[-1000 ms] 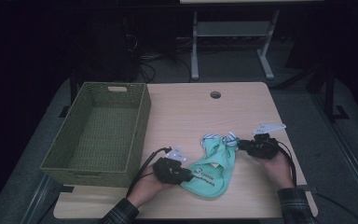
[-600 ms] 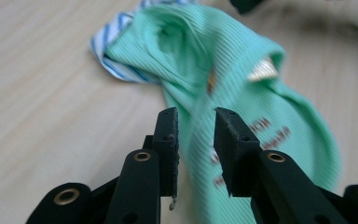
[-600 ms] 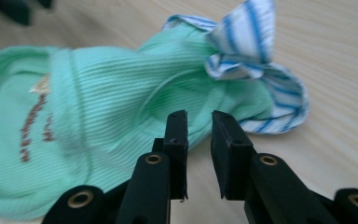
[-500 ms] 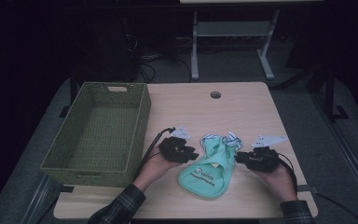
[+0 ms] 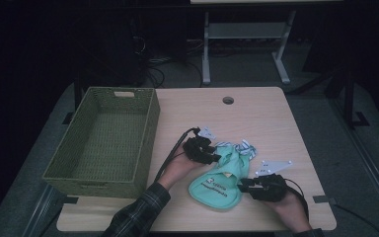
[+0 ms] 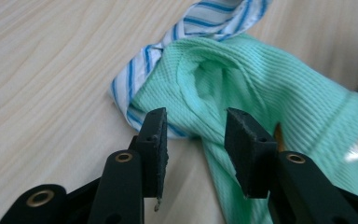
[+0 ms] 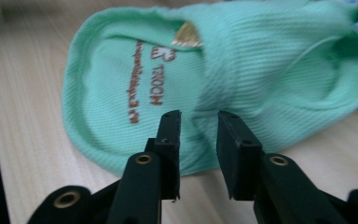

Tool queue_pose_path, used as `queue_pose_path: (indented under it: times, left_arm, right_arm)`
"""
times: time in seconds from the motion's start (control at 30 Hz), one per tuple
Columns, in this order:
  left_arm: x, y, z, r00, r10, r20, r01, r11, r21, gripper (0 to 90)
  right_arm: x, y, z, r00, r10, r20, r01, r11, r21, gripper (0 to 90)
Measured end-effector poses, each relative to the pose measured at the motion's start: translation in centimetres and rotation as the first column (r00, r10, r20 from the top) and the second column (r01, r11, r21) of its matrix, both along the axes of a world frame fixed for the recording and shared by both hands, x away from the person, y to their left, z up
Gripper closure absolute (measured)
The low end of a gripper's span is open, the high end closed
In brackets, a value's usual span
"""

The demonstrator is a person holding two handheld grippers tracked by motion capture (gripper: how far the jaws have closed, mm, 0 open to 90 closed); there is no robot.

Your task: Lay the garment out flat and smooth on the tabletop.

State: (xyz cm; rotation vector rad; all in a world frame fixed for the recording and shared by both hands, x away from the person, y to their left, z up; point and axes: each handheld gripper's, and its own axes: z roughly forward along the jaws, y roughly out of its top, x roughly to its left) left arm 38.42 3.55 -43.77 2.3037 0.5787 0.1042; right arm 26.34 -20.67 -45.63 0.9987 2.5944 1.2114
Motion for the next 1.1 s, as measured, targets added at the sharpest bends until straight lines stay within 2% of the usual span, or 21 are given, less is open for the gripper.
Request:
queue_pose_path:
  times: [0.17, 0.27, 0.47, 0.53, 0.6, 0.63, 0.73, 0.77, 0.93, 1.1]
  left_arm:
    - [0.5, -0.7, -0.4, 0.9997, 0.022, -0.012, -0.023, 0.9995, -0.020, 56.3]
    - [0.8, -1.1, -0.7, 0.9993, 0.031, -0.019, -0.032, 0.9993, -0.019, 54.6]
    - [1.3, -1.7, -1.1, 0.9999, 0.005, -0.012, -0.004, 0.9991, 0.041, 55.5]
    - [1.3, -2.0, -1.4, 0.9999, 0.004, -0.010, -0.003, 0.9991, 0.042, 57.0]
    - [1.2, -2.3, -1.8, 1.0000, 0.003, -0.002, -0.003, 0.9994, 0.035, 60.4]
    - [1.3, -2.3, -1.8, 0.9999, -0.011, 0.001, 0.011, 0.9983, 0.057, 63.6]
    - [1.2, -2.5, -2.0, 0.9999, -0.015, 0.001, 0.015, 0.9978, 0.064, 82.3]
    - [1.3, -2.5, -2.1, 0.9999, -0.014, 0.006, 0.014, 0.9976, 0.068, 85.1]
    - [1.4, -2.1, -1.4, 0.9996, -0.006, 0.026, 0.004, 0.9972, 0.075, 87.6]
    - [1.9, -0.6, -0.3, 0.9970, 0.049, 0.060, -0.052, 0.9972, 0.054, 87.7]
  right_arm:
    - [-0.3, 0.8, -0.7, 0.9999, 0.011, -0.013, -0.011, 0.999, -0.039, 65.3]
    - [-0.2, 1.0, -1.1, 0.9997, 0.024, -0.005, -0.024, 0.996, -0.081, 67.4]
    - [-0.4, 1.0, -1.1, 0.9997, 0.023, 0.003, -0.023, 0.996, -0.084, 75.2]
    - [-0.4, 1.0, -1.1, 0.9997, 0.023, 0.004, -0.023, 0.996, -0.084, 75.6]
    - [-0.4, 1.0, -1.1, 0.9997, 0.024, 0.005, -0.023, 0.996, -0.084, 75.8]
    - [-0.4, 1.0, -1.1, 0.9997, 0.024, 0.005, -0.024, 0.996, -0.084, 75.9]
    - [-0.4, 1.0, -1.1, 0.9996, 0.026, 0.006, -0.026, 0.996, -0.084, 75.9]
    - [-0.4, 1.0, -1.1, 0.9996, 0.026, 0.006, -0.026, 0.996, -0.084, 75.9]
    - [-0.4, 1.0, -1.1, 0.9996, 0.029, 0.005, -0.028, 0.996, -0.085, 76.2]
    - [-0.3, 0.9, -1.1, 0.9994, 0.034, -0.001, -0.034, 0.996, -0.085, 76.3]
